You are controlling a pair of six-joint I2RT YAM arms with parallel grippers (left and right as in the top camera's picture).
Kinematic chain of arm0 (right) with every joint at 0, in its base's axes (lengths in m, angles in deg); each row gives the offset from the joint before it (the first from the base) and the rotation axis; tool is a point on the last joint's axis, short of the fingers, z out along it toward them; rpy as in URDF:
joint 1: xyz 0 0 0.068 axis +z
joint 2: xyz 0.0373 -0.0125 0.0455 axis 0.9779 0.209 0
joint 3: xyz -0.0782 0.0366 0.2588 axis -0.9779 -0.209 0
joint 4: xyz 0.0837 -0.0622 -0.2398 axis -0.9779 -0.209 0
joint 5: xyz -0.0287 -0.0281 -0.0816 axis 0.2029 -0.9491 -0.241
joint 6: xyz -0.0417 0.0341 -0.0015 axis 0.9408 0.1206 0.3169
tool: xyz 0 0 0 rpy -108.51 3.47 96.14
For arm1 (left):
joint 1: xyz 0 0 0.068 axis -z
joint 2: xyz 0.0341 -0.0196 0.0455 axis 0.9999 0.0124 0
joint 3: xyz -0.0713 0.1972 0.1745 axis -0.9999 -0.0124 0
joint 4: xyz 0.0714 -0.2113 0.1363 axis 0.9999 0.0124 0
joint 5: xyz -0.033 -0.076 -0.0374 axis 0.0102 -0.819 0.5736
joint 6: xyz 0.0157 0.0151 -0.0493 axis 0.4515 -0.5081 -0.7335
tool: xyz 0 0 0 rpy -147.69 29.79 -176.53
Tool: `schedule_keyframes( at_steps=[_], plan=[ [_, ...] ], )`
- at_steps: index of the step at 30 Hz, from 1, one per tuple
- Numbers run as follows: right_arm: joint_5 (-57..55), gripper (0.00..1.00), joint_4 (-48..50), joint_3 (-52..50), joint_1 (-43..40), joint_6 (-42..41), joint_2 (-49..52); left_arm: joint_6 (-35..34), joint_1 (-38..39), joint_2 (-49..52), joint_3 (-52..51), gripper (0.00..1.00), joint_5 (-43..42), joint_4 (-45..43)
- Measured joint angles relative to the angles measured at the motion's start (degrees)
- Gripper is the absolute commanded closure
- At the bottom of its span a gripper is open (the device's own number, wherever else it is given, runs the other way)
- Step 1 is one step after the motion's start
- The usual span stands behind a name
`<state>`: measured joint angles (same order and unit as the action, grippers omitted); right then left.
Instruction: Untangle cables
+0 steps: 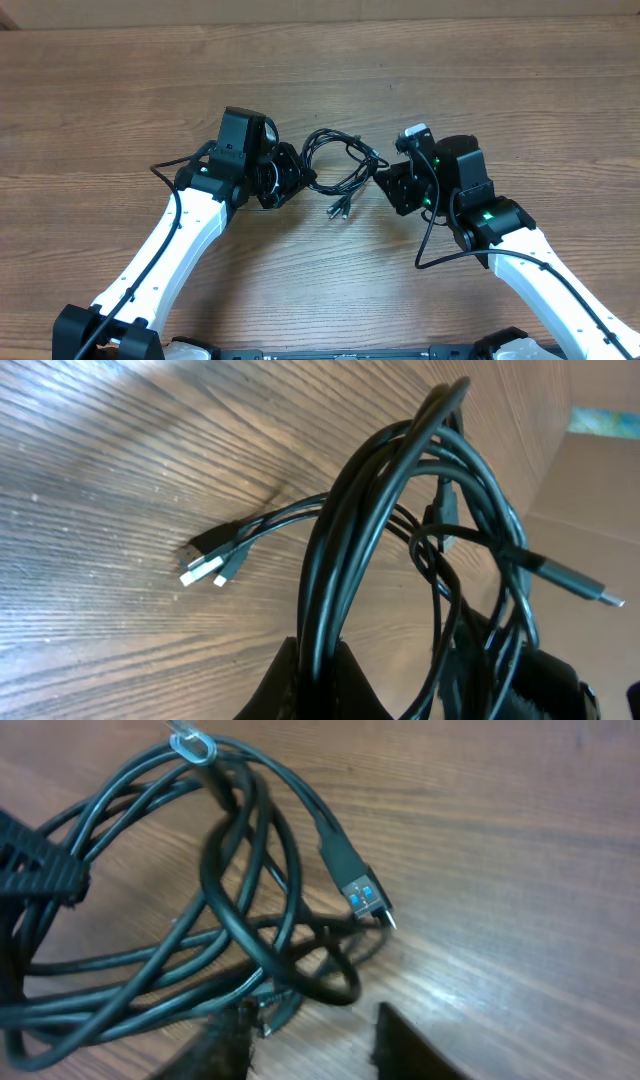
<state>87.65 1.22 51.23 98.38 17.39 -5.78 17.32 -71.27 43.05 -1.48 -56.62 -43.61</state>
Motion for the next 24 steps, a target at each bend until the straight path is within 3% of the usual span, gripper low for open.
schedule_keyframes(
  at_steps=[8,14,24],
  plan=[
    [-0.11,0.96,1.18,0.00,0.00,-0.22,0.00,-0.22,0.00,0.00,0.00,0.95,-1.66,-0.17],
    [-0.31,0.96,0.26,0.00,0.00,-0.28,0.00,0.92,0.00,0.00,0.00,0.96,-1.57,-0.22],
    [-8.61,0.96,-8.92,0.02,0.28,-0.26,0.00,11.69,0.02,0.00,0.00,0.96,5.31,3.50]
  ],
)
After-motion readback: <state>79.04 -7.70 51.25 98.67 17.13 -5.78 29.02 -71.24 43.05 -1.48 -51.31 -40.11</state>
